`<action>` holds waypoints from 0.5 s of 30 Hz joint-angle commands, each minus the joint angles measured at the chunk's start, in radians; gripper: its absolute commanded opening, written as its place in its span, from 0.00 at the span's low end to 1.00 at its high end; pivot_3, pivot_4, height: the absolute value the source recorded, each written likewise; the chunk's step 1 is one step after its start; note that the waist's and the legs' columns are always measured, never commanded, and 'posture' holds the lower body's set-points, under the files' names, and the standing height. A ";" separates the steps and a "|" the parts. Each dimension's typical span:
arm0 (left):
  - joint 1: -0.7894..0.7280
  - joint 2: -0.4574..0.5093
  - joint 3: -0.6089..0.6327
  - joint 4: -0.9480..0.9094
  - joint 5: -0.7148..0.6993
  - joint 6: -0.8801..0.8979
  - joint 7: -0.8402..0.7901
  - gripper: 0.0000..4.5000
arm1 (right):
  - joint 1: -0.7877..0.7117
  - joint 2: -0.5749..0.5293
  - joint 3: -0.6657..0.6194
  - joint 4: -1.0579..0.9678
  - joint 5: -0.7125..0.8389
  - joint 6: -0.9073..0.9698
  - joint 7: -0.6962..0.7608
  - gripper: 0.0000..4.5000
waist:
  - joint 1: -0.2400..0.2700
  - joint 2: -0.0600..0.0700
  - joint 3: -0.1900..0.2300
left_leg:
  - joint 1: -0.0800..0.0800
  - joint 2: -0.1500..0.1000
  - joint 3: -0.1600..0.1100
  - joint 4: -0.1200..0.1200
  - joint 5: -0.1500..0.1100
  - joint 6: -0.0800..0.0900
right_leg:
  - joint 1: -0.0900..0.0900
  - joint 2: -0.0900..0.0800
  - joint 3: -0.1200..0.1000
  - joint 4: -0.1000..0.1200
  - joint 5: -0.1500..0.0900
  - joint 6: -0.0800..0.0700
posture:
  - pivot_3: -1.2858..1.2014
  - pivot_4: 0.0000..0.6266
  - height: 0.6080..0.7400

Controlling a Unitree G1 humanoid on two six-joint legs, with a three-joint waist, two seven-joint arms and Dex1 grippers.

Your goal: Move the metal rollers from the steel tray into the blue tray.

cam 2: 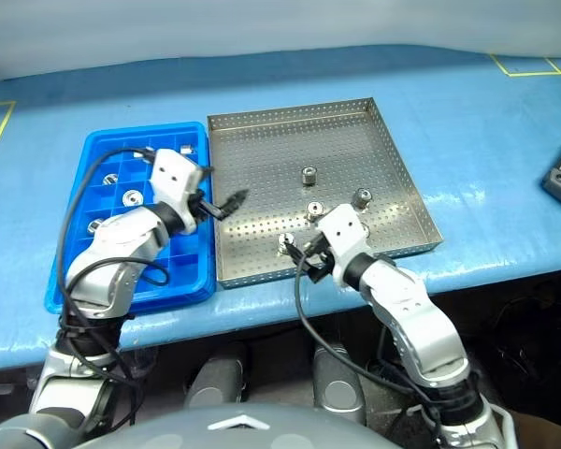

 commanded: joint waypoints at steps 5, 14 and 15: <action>-0.098 0.033 -0.201 0.085 0.044 -0.023 -0.172 0.99 | 0.048 0.004 -0.026 -0.077 0.026 0.031 -0.018 1.00 | -0.024 0.000 0.000 | 0.000 0.000 0.001 0.001 0.000 0.000 | 0.000 0.000 0.000 0.000 0.000 0.000 | 0.47 0.24 1.00; -0.168 0.021 -0.320 0.192 0.157 -0.065 -0.205 0.99 | 0.060 0.037 -0.002 -0.080 0.016 0.030 -0.046 1.00 | -0.033 0.000 0.000 | 0.000 0.000 0.001 0.001 0.000 0.001 | 0.000 0.000 0.001 0.000 0.000 0.000 | 0.46 0.24 1.00; -0.170 0.021 -0.325 0.195 0.164 -0.065 -0.209 0.99 | 0.060 0.038 0.000 -0.080 0.015 0.029 -0.048 1.00 | -0.034 0.000 0.000 | 0.000 0.000 0.001 0.001 0.000 0.001 | 0.000 0.000 0.001 0.000 0.000 0.000 | 0.46 0.24 1.00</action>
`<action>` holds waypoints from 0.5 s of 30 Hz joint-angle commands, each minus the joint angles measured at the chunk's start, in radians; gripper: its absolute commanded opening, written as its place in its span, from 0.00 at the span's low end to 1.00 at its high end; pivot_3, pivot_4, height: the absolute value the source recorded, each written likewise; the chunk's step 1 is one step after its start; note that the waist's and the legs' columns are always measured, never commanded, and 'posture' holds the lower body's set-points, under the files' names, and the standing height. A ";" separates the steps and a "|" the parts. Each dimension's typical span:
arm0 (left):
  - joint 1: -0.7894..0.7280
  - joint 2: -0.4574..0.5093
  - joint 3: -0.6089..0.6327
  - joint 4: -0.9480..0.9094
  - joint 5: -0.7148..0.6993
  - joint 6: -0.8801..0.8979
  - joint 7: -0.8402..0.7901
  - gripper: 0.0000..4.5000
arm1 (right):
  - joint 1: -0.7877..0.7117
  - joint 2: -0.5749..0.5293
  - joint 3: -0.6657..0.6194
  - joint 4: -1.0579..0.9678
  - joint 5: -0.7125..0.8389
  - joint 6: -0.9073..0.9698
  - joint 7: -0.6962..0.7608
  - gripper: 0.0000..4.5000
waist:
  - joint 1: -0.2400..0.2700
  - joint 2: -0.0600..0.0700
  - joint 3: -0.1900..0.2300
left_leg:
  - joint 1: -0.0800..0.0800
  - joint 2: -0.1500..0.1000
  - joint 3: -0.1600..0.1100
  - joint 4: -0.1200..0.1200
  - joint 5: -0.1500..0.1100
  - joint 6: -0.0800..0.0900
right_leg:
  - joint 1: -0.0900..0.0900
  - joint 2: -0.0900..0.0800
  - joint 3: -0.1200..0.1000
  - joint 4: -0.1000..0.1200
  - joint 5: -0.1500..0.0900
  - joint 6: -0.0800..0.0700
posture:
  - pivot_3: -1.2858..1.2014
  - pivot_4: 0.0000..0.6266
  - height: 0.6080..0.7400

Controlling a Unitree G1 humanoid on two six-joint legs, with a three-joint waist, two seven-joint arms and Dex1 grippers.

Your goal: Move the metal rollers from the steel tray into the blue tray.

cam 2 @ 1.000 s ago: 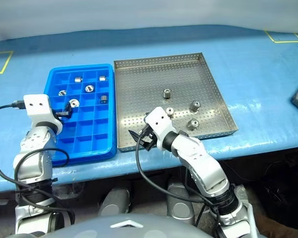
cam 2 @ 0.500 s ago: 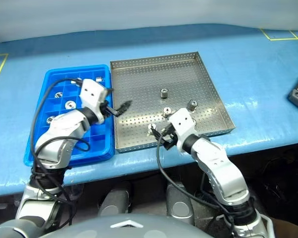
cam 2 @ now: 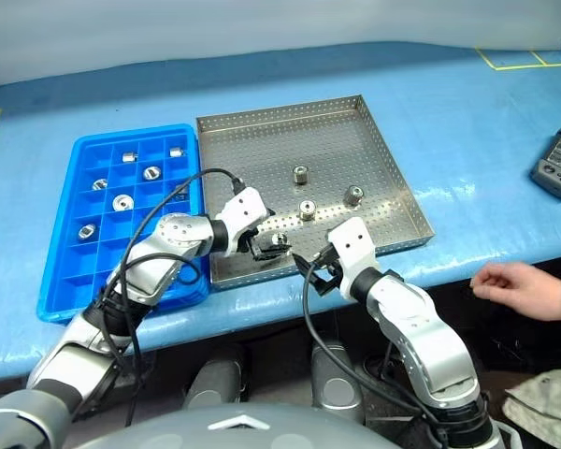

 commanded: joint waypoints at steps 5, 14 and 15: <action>-0.016 0.000 -0.024 -0.007 0.038 -0.015 -0.041 0.71 | -0.017 0.015 0.004 -0.037 0.000 -0.012 -0.015 1.00 | -0.003 0.000 0.000 | 0.000 0.000 0.000 0.000 0.000 0.000 | 0.000 0.000 0.000 0.000 0.000 0.000 | 0.46 0.24 1.00; 0.038 -0.049 0.054 -0.052 0.035 -0.009 0.030 0.36 | -0.052 0.028 0.013 -0.010 -0.002 -0.019 -0.014 1.00 | -0.001 0.000 0.000 | 0.000 0.000 0.000 0.000 0.000 0.000 | 0.000 0.000 0.000 0.000 0.000 0.000 | 0.48 0.24 1.00; 0.053 -0.081 0.106 -0.064 0.027 -0.023 0.087 0.36 | -0.057 0.028 0.019 -0.007 -0.002 -0.019 -0.012 1.00 | 0.001 0.000 0.000 | 0.000 0.000 0.000 0.000 0.000 0.000 | 0.000 0.000 0.000 0.000 0.000 0.000 | 0.48 0.24 1.00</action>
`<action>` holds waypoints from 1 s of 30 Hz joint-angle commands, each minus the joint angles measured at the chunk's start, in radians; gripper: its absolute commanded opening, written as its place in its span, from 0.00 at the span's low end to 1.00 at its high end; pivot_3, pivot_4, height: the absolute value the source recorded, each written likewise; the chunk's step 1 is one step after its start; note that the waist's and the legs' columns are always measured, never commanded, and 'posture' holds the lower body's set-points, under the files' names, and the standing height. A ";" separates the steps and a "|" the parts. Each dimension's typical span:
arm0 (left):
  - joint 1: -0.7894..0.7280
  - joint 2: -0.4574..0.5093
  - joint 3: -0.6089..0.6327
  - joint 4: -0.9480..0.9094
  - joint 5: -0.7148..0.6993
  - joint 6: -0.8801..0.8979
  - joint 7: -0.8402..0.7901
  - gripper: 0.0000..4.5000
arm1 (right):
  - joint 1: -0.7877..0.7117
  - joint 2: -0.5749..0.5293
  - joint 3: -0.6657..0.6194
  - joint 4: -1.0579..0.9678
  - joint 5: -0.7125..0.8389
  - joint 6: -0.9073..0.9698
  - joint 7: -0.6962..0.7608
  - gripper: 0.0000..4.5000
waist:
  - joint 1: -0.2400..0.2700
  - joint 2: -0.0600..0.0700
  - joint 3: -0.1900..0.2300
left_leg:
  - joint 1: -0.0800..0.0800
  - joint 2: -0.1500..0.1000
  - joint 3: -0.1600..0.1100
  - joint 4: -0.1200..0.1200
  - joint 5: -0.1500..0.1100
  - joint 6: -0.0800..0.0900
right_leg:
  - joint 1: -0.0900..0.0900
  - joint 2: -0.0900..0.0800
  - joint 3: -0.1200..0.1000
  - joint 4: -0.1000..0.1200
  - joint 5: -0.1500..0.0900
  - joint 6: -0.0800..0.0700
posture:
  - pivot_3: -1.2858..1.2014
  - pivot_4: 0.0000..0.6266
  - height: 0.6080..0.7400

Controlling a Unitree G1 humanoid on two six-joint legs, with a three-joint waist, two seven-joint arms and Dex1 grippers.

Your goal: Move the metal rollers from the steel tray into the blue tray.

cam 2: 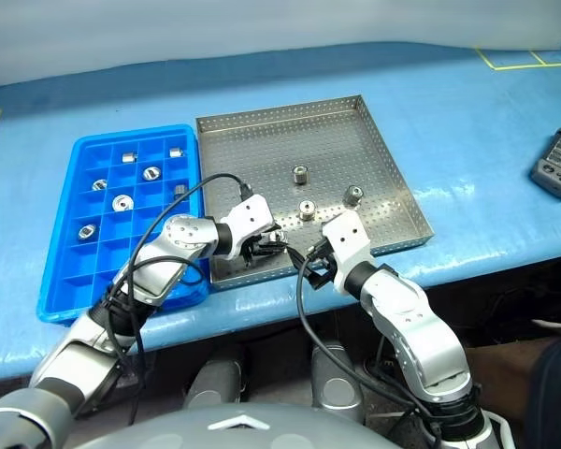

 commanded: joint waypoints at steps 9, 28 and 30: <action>0.197 -0.229 0.469 -0.281 -0.004 -0.144 0.519 0.36 | -0.083 0.022 0.070 0.018 -0.001 -0.052 0.035 1.00 | 0.008 0.000 0.000 | 0.001 0.000 0.000 0.000 0.000 0.000 | 0.000 0.000 0.000 0.000 0.003 0.005 | 0.51 0.24 1.00; 0.539 -0.279 0.644 -0.513 0.084 -0.019 0.778 0.36 | -0.197 0.070 0.180 0.128 -0.004 -0.117 0.124 1.00 | 0.073 0.000 0.000 | 0.001 0.000 -0.001 0.001 0.000 0.000 | 0.003 0.000 -0.001 -0.001 0.001 0.002 | 0.55 0.24 1.00; 0.570 -0.290 0.635 -0.524 0.089 -0.002 0.783 0.36 | -0.194 0.067 0.178 0.126 -0.004 -0.116 0.122 1.00 | 0.073 0.000 0.000 | 0.001 0.000 -0.001 0.001 0.000 0.000 | 0.003 0.000 -0.001 -0.001 0.001 0.001 | 0.55 0.24 1.00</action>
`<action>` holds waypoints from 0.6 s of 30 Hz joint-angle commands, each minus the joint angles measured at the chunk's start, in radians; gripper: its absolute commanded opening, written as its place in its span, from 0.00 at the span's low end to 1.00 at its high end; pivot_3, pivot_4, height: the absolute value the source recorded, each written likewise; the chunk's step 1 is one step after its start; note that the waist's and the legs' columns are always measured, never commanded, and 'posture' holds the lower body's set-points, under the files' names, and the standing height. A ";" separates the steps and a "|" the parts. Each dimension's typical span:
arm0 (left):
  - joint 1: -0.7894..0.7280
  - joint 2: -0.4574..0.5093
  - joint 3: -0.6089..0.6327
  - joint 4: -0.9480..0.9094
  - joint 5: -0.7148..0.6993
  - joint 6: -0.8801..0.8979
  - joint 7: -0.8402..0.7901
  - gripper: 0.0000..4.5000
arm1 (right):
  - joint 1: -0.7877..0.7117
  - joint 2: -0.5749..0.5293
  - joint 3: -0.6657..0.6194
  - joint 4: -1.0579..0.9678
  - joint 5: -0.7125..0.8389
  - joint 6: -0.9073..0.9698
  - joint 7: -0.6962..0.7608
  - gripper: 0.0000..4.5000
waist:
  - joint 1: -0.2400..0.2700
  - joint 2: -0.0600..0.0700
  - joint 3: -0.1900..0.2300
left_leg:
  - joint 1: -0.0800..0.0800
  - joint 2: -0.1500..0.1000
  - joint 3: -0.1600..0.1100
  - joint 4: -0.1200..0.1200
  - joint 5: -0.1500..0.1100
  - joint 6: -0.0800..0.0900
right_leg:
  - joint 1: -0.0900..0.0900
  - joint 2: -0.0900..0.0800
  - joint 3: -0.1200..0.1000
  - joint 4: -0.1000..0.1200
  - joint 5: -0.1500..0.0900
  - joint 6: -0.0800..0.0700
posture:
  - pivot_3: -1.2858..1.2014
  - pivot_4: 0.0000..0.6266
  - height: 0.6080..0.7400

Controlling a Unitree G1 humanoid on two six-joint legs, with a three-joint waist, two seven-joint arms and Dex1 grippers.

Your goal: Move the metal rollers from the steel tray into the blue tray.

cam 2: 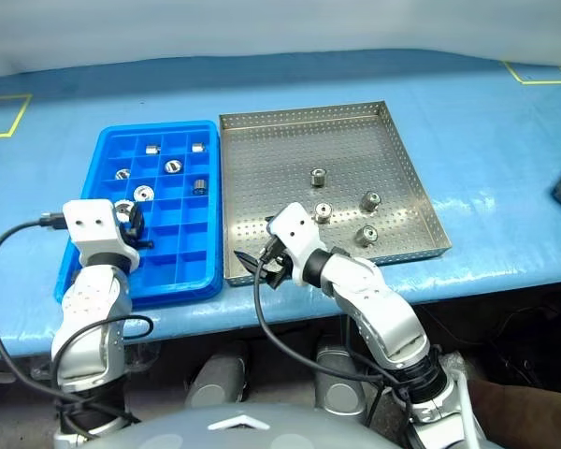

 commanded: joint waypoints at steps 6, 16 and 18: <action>0.079 -0.050 -0.026 -0.098 0.027 0.063 0.051 0.36 | 0.004 -0.004 -0.013 -0.028 -0.002 -0.018 -0.001 1.00 | 0.000 0.000 0.000 | 0.000 0.000 0.000 0.000 0.000 0.000 | 0.000 0.000 -0.001 0.000 0.000 -0.001 | 0.55 0.24 1.00; -0.010 -0.046 -0.050 -0.112 0.008 0.061 0.032 0.99 | 0.014 -0.004 -0.019 -0.038 -0.005 -0.010 -0.014 1.00 | 0.000 0.000 0.000 | 0.000 0.000 -0.001 0.000 0.000 0.000 | 0.000 0.000 -0.001 0.000 -0.001 -0.001 | 0.54 0.24 1.00; -0.054 -0.016 -0.069 -0.098 -0.001 0.050 -0.005 0.99 | 0.021 -0.007 -0.027 -0.045 -0.005 -0.006 -0.021 1.00 | -0.001 0.000 0.000 | 0.000 0.000 -0.001 0.000 0.000 0.000 | 0.000 0.000 -0.002 0.000 -0.001 -0.001 | 0.53 0.24 1.00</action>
